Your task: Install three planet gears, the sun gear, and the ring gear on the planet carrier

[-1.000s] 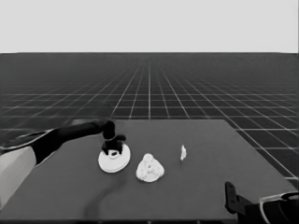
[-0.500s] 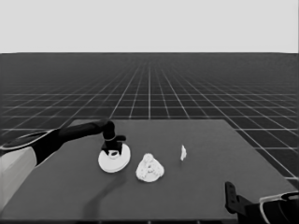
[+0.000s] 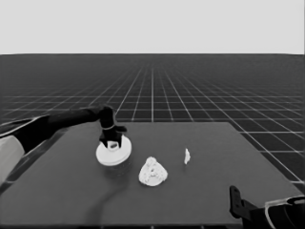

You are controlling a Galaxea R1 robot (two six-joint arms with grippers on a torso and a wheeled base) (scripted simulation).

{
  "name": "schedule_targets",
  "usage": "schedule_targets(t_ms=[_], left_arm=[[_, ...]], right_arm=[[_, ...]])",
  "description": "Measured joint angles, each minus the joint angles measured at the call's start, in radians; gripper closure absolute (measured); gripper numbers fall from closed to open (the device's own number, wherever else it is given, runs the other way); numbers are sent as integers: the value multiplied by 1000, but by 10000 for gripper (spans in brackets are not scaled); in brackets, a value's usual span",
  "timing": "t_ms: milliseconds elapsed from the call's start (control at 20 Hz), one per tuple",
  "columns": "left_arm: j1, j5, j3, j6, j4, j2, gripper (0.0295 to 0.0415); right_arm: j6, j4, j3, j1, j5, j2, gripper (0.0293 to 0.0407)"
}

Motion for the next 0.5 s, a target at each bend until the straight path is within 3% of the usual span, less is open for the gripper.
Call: schedule_targets(t_ms=[200,300,500], left_arm=[[-6,4,-1,1,-6,0,362],[27,24,168,-381,45,190,362],[45,36,76,-464,63,391,362]], right_arm=[[0,0,0,0,0,0,315],[0,0,0,0,0,0,315],[0,0,0,0,0,0,315]])
